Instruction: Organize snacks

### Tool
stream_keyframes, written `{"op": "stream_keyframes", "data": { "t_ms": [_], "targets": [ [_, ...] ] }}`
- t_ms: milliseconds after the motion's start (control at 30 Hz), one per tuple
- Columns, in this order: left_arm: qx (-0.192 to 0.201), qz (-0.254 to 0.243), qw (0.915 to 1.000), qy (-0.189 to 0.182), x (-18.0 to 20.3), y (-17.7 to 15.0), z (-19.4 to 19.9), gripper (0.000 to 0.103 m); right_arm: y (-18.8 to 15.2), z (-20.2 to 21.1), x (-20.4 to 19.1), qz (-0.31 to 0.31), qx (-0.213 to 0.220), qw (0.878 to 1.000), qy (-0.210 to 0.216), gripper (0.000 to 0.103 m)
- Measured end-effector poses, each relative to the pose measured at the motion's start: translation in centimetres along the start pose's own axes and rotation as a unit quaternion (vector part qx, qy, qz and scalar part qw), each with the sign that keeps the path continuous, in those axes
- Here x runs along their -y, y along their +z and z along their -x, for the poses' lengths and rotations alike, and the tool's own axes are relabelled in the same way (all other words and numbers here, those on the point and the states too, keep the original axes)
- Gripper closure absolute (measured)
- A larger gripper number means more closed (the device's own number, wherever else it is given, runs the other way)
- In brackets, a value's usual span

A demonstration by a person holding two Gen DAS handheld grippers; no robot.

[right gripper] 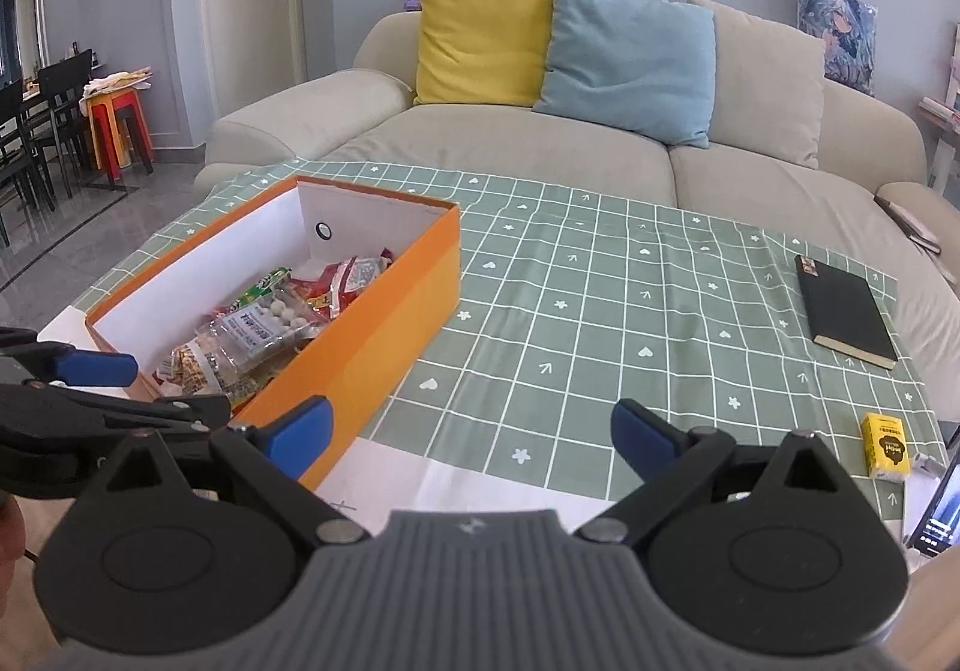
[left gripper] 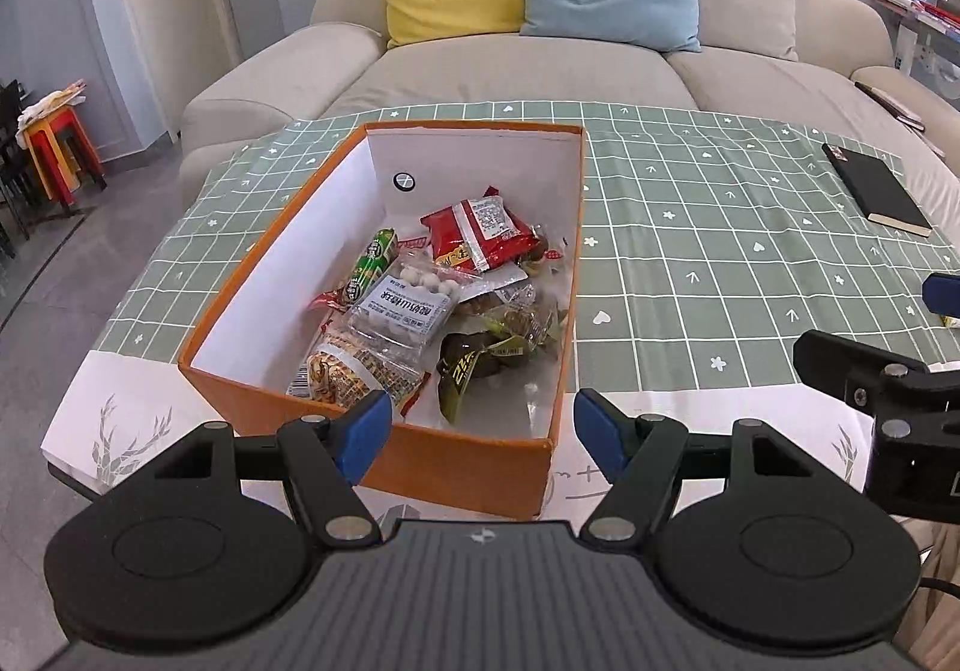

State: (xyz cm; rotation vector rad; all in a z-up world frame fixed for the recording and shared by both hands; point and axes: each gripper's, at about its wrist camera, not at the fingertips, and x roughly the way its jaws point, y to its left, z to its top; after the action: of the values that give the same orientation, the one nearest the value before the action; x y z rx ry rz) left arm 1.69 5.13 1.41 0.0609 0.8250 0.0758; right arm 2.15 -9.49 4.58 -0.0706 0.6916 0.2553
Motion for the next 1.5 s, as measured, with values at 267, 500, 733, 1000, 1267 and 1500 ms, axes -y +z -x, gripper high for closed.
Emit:
{"op": "stream_keyframes", "data": {
  "t_ms": [267,500,733,1000,1267,1500],
  "targets": [
    [-0.001,-0.001,1.0000,0.001,0.05,-0.02,0.03,0.021,0.02,0.05,0.05,-0.003,0.000,1.000,-0.001,0.007],
    [-0.001,0.000,1.0000,0.000,0.07,0.01,0.06,0.021,-0.01,-0.01,0.07,-0.004,-0.003,1.000,0.001,0.007],
    [0.000,-0.001,1.0000,0.000,0.14,0.04,0.10,0.021,-0.01,0.00,0.09,-0.004,-0.003,1.000,0.000,0.007],
    [0.000,-0.002,1.0000,0.000,0.20,0.06,0.15,0.021,-0.01,0.06,0.16,-0.004,-0.003,1.000,0.000,0.007],
    [0.002,0.000,1.0000,0.001,0.07,0.02,0.21,0.021,-0.02,0.09,0.21,-0.001,-0.004,1.000,-0.003,0.007],
    [0.001,0.006,1.0000,0.002,-0.23,0.03,0.15,0.021,-0.06,0.11,0.40,-0.002,-0.006,1.000,-0.003,0.007]
  ]
}}
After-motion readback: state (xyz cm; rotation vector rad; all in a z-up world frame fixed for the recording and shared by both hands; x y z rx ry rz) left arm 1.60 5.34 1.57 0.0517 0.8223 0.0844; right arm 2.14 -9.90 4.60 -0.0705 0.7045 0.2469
